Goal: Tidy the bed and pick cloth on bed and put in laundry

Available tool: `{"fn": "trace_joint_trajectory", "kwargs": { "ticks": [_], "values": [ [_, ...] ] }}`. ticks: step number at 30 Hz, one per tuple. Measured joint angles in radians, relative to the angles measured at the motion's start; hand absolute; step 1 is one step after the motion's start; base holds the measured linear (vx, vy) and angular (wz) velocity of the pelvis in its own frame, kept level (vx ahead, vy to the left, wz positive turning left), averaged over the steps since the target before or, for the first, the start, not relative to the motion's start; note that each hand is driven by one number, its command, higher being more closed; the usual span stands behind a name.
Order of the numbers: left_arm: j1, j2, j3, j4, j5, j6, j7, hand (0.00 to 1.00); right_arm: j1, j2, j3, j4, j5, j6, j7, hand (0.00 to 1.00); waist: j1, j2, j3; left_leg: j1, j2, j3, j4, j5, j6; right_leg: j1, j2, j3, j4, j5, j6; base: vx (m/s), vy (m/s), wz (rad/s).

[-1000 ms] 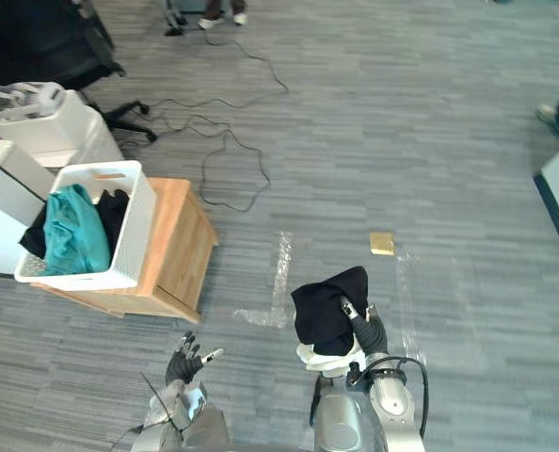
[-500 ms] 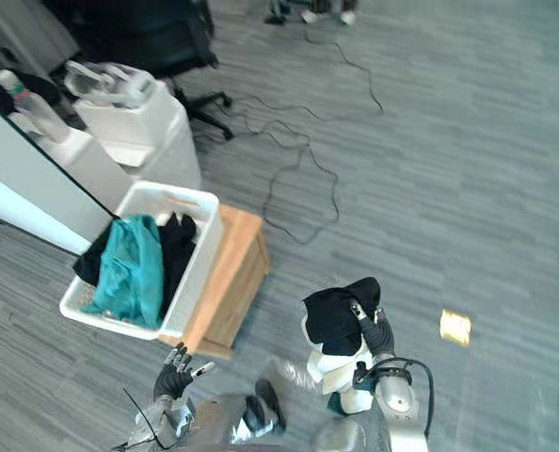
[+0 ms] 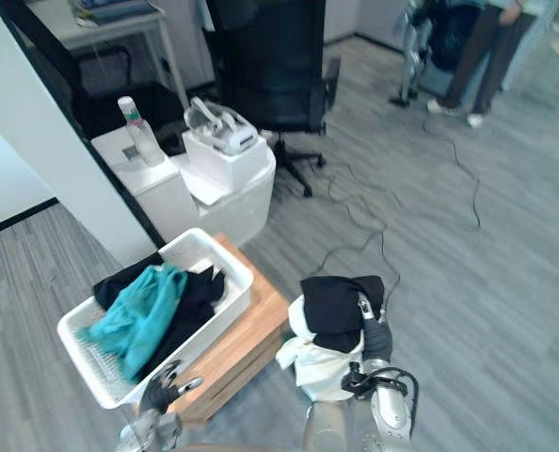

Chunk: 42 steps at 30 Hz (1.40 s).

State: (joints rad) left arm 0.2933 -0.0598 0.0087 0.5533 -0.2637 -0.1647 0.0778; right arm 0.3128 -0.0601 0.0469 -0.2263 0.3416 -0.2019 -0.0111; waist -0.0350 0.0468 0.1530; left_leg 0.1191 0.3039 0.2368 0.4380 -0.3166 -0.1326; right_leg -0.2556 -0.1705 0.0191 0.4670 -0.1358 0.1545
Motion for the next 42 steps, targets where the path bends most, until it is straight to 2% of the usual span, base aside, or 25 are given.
{"fn": "trace_joint_trajectory", "kwargs": {
  "ticks": [1, 2, 3, 4, 5, 6, 7, 9, 11, 13, 16, 21, 24, 27, 32, 37, 42],
  "values": [
    [0.001, 0.0, -0.021, -0.026, 0.001, 0.0, -0.013, 0.0, -0.03, 0.0, 0.0, -0.039, -0.01, -0.016, -0.01, 1.0, -0.001, 0.001, 0.001, -0.016, 0.029, 0.084, 0.004, 0.055, -0.004, 0.044, -0.012, -0.062, -0.025, -0.002, -0.016, 0.23, -0.433, 1.36],
    [0.001, 0.0, -0.019, -0.046, 0.0, -0.001, -0.012, 0.0, -0.048, -0.001, -0.002, -0.058, -0.027, -0.029, -0.012, 1.0, -0.003, 0.002, 0.002, -0.023, 0.039, 0.137, 0.016, 0.058, -0.02, 0.091, -0.021, -0.114, -0.064, 0.004, -0.027, 0.21, -0.4, 1.6],
    [0.0, 0.001, -0.022, -0.064, 0.0, -0.008, -0.015, 0.0, -0.069, -0.005, -0.009, -0.086, -0.041, -0.038, -0.014, 1.0, -0.002, 0.001, 0.002, -0.029, 0.042, 0.204, 0.034, 0.059, -0.016, 0.158, -0.029, -0.184, -0.119, 0.014, -0.042, 0.15, -0.322, 1.56],
    [0.0, 0.006, -0.038, -0.072, 0.001, -0.014, -0.024, 0.0, -0.088, -0.014, -0.013, -0.109, -0.062, -0.05, -0.016, 1.0, -0.001, 0.001, 0.003, -0.031, 0.027, 0.28, 0.025, 0.061, -0.011, 0.204, -0.037, -0.242, -0.155, 0.017, -0.044, 0.09, -0.176, 1.49],
    [0.001, 0.008, -0.047, -0.071, 0.003, -0.014, -0.035, 0.0, -0.11, -0.026, -0.013, -0.114, -0.083, -0.06, -0.016, 1.0, -0.002, 0.005, 0.002, -0.03, 0.013, 0.342, -0.01, 0.074, 0.012, 0.223, -0.039, -0.279, -0.165, 0.019, -0.043, 0.06, -0.119, 1.13],
    [0.001, 0.011, -0.05, -0.066, 0.003, -0.014, -0.039, 0.0, -0.124, -0.031, -0.013, -0.114, -0.094, -0.06, -0.016, 1.0, -0.002, 0.003, 0.001, -0.017, 0.013, 0.376, -0.044, 0.074, 0.012, 0.232, -0.041, -0.3, -0.173, 0.021, -0.041, 0.02, -0.008, 0.87],
    [-0.002, 0.017, -0.049, -0.047, 0.009, -0.012, -0.05, 0.0, -0.16, -0.047, -0.013, -0.11, -0.129, -0.057, -0.018, 1.0, 0.003, 0.002, -0.003, 0.001, -0.023, 0.383, -0.131, 0.103, 0.001, 0.247, -0.05, -0.317, -0.202, 0.044, -0.038, 0.0, 0.016, 0.57],
    [0.006, 0.04, -0.047, -0.02, 0.021, -0.002, -0.057, 0.0, -0.21, -0.065, -0.005, -0.11, -0.167, -0.056, -0.023, 1.0, 0.025, -0.02, -0.006, 0.014, -0.081, 0.367, -0.246, 0.166, 0.012, 0.271, -0.058, -0.327, -0.289, 0.099, -0.028, -0.03, 0.041, 0.39],
    [0.017, 0.074, -0.046, 0.0, 0.021, 0.007, -0.058, 0.0, -0.278, -0.079, -0.008, -0.107, -0.196, -0.055, -0.031, 1.0, 0.025, -0.041, -0.008, 0.017, -0.127, 0.337, -0.33, 0.22, 0.029, 0.303, -0.065, -0.353, -0.359, 0.149, -0.02, -0.04, 0.068, 0.54],
    [0.023, 0.092, -0.037, 0.002, 0.021, 0.008, -0.074, 0.0, -0.359, -0.104, 0.009, -0.074, -0.197, -0.054, -0.031, 1.0, 0.026, -0.056, -0.018, 0.019, -0.151, 0.325, -0.375, 0.249, 0.038, 0.305, -0.075, -0.351, -0.375, 0.169, -0.016, -0.03, 0.083, 0.37],
    [0.018, 0.121, -0.026, 0.019, 0.021, 0.008, -0.079, 0.0, -0.478, -0.139, 0.052, -0.001, -0.199, -0.044, -0.027, 1.0, 0.052, -0.075, -0.028, 0.02, -0.169, 0.316, -0.421, 0.282, 0.046, 0.305, -0.076, -0.349, -0.401, 0.197, -0.014, -0.06, 0.067, 0.12],
    [0.019, 0.135, 0.003, 0.074, 0.02, 0.01, -0.08, 0.0, -0.646, -0.179, 0.13, 0.156, -0.198, -0.016, -0.021, 1.0, 0.052, -0.095, -0.04, 0.031, -0.194, 0.285, -0.526, 0.342, 0.051, 0.309, -0.072, -0.348, -0.438, 0.227, -0.02, -0.08, 0.035, 0.14],
    [0.02, 0.142, 0.003, 0.09, 0.019, 0.022, -0.08, 0.0, -0.773, -0.208, 0.187, 0.293, -0.2, 0.006, -0.006, 1.0, 0.055, -0.096, -0.04, 0.026, -0.199, 0.273, -0.54, 0.359, 0.051, 0.313, -0.072, -0.348, -0.45, 0.228, -0.02, -0.1, 0.018, 0.13],
    [0.012, 0.145, 0.003, 0.108, 0.019, 0.024, -0.079, 0.0, -0.834, -0.224, 0.205, 0.34, -0.221, 0.016, -0.007, 1.0, 0.054, -0.095, -0.039, 0.0, -0.195, 0.253, -0.54, 0.373, 0.05, 0.302, -0.068, -0.35, -0.452, 0.228, -0.02, -0.06, -0.015, 0.15],
    [-0.028, 0.155, 0.004, 0.144, 0.019, 0.024, -0.08, 0.0, -1.005, -0.23, 0.227, 0.464, -0.244, 0.036, -0.009, 1.0, 0.055, -0.088, -0.034, -0.073, -0.164, 0.228, -0.54, 0.414, 0.046, 0.249, -0.037, -0.36, -0.464, 0.245, -0.045, -0.08, -0.042, 0.13],
    [-0.105, 0.169, 0.005, 0.154, 0.018, 0.023, -0.079, 0.0, -1.228, -0.244, 0.231, 0.566, -0.276, 0.037, -0.04, 1.0, 0.068, -0.059, 0.017, -0.145, -0.136, 0.209, -0.541, 0.463, 0.043, 0.188, -0.013, -0.374, -0.475, 0.26, -0.069, -0.11, -0.052, 0.09],
    [-0.189, 0.205, 0.011, 0.156, 0.008, 0.019, -0.076, 0.0, -1.4, -0.241, 0.229, 0.654, -0.299, 0.038, -0.083, 1.0, 0.083, -0.055, 0.084, -0.239, -0.111, 0.201, -0.541, 0.51, 0.039, 0.106, 0.018, -0.388, -0.489, 0.279, -0.093, -0.12, -0.05, 0.04]
  ]
}}
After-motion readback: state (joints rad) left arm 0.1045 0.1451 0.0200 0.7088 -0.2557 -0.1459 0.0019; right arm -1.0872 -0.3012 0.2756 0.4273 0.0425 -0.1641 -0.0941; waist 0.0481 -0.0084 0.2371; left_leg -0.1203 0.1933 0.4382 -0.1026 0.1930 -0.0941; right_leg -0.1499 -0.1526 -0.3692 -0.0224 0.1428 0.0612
